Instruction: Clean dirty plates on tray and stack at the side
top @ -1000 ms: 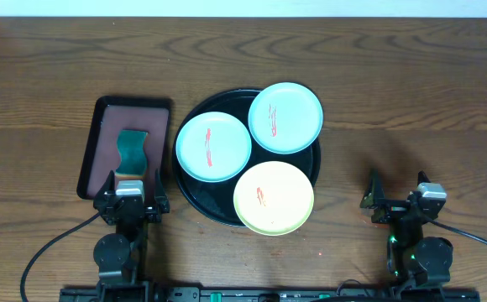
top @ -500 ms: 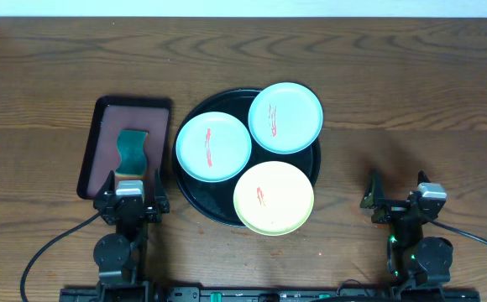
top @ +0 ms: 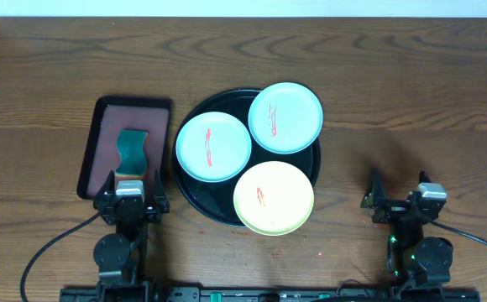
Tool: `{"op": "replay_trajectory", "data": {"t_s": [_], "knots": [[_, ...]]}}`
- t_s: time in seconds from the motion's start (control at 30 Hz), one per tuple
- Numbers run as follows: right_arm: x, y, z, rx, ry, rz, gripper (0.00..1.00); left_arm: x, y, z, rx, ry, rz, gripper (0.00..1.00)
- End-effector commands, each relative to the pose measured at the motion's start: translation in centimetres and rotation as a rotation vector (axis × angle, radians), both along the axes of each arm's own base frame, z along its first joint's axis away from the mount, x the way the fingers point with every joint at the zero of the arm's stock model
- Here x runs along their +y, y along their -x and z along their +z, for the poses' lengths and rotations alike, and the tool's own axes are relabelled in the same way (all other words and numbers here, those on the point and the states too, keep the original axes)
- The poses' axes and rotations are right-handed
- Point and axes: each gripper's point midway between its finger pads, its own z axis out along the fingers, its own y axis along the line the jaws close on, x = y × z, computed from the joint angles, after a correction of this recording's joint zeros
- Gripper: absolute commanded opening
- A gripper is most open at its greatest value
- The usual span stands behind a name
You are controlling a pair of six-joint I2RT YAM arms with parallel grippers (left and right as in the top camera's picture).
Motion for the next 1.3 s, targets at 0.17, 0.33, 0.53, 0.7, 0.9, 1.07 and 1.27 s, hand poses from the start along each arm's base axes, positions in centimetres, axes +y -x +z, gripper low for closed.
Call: {"op": "replay_trajectory", "data": {"t_s": [0.17, 0.33, 0.53, 0.7, 0.9, 1.07, 1.27], "knots": [[-0.8, 0.0, -0.1, 0.008, 0.083, -0.037, 0.99, 0.2, 0.1, -1.6, 0.058, -0.009, 0.010, 0.88], [-0.8, 0.0, -0.1, 0.008, 0.083, -0.037, 0.99, 0.2, 0.1, -1.6, 0.058, -0.009, 0.010, 0.88], [-1.1, 0.0, 0.0, 0.004, 0.084, -0.051, 0.99, -0.1, 0.1, -1.6, 0.057, 0.005, -0.004, 0.88], [-1.0, 0.0, 0.0, 0.001, 0.083, -0.048, 0.99, -0.1, 0.1, -1.5, 0.052, 0.043, 0.002, 0.88], [-0.3, 0.0, -0.2, 0.008, 0.077, -0.005, 0.99, -0.1, 0.1, -1.5, 0.050, 0.071, 0.006, 0.88], [0.0, 0.0, -0.1, 0.006, 0.075, 0.009, 0.99, -0.1, 0.1, -1.5, 0.049, 0.073, 0.005, 0.88], [-0.1, 0.0, 0.8, -0.026, 0.079, 0.003, 0.99, -0.6, 0.0, -0.6, 0.058, 0.099, -0.017, 0.89]]}}
